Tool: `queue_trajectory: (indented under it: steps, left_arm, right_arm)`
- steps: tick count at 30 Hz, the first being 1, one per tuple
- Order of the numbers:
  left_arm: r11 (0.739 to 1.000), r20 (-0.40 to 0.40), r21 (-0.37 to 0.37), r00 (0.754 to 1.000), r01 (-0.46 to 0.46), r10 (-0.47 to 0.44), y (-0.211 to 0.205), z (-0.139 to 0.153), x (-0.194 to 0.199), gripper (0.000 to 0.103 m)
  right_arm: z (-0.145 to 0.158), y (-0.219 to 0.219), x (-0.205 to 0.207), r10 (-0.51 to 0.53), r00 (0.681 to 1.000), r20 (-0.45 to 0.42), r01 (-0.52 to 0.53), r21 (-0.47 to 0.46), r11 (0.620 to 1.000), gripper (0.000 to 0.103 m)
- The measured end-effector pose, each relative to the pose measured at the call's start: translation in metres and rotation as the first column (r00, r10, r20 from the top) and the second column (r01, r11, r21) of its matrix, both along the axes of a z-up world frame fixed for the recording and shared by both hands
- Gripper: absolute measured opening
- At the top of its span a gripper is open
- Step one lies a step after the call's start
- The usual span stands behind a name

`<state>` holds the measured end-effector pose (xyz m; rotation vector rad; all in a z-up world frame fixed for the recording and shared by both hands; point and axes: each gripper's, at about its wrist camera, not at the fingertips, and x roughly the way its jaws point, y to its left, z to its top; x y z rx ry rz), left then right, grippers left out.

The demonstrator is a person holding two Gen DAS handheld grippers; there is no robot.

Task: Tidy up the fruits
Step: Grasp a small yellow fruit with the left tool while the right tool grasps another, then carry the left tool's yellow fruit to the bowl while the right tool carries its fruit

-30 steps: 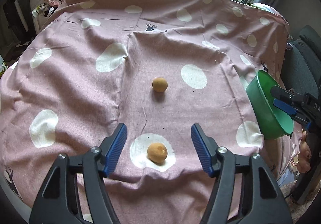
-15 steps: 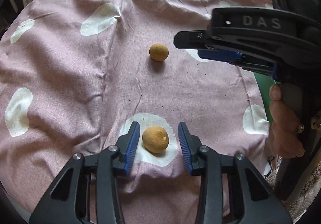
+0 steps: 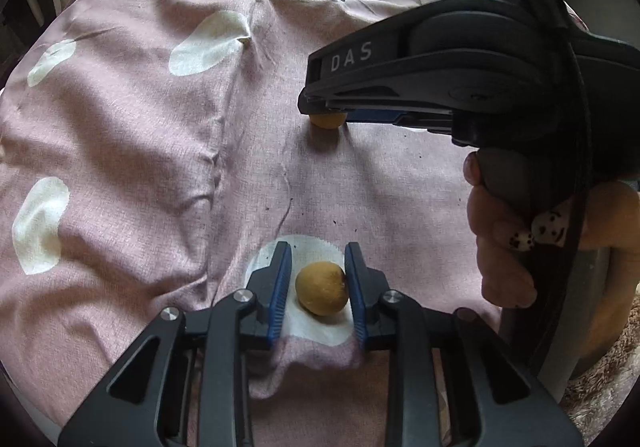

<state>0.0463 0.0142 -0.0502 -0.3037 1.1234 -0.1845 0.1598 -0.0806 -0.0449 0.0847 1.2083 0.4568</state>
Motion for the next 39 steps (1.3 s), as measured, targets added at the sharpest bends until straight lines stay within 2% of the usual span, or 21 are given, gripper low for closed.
queue_trajectory:
  steps: [7,9,16,20,23,29,31,33,35,39]
  left_arm:
    - [1.000,0.016,-0.012,1.000,-0.001,0.001,0.004,0.003,0.001,0.023]
    - [1.000,0.022,-0.030,1.000,0.005,-0.004,0.002,0.005,0.001,0.022]
    - [1.000,0.066,-0.008,0.998,0.023,-0.022,-0.007,0.012,-0.004,0.021]
    - [0.999,0.085,-0.027,0.996,0.022,-0.020,-0.012,0.013,-0.007,0.015]
    - [1.000,0.086,-0.013,0.996,0.024,-0.023,-0.013,0.012,-0.007,0.017]
    - [1.000,0.066,-0.030,0.998,0.006,-0.004,-0.007,0.012,-0.005,0.020]
    - [1.000,0.053,-0.017,0.999,0.000,0.001,-0.006,0.012,-0.005,0.024]
    - [1.000,0.046,-0.017,0.999,-0.001,0.002,-0.006,0.011,-0.005,0.034]
    - [1.000,0.039,-0.017,0.999,0.004,-0.004,-0.007,0.010,-0.005,0.039]
    - [1.000,0.016,-0.006,1.000,0.016,-0.015,-0.012,0.004,-0.004,0.039]
  right_arm:
    - [0.003,-0.005,-0.005,-0.009,1.000,0.016,0.009,-0.007,1.000,0.029]
    - [0.007,-0.012,-0.008,-0.025,0.999,0.023,0.025,0.003,1.000,0.029]
    - [0.025,-0.050,-0.030,-0.084,0.994,0.066,0.081,0.046,0.996,0.029]
    - [0.026,-0.069,-0.045,-0.112,0.989,0.096,0.111,0.014,0.994,0.029]
    - [0.023,-0.081,-0.053,-0.136,0.985,0.104,0.137,0.000,0.991,0.029]
    - [0.022,-0.097,-0.063,-0.172,0.979,0.107,0.170,0.019,0.985,0.029]
    - [0.026,-0.099,-0.067,-0.169,0.978,0.119,0.167,0.026,0.986,0.029]
    - [0.030,-0.100,-0.070,-0.165,0.978,0.131,0.162,0.036,0.986,0.029]
    - [0.033,-0.101,-0.072,-0.164,0.976,0.142,0.159,0.042,0.986,0.029]
    - [0.038,-0.101,-0.076,-0.161,0.974,0.158,0.156,0.043,0.987,0.029]
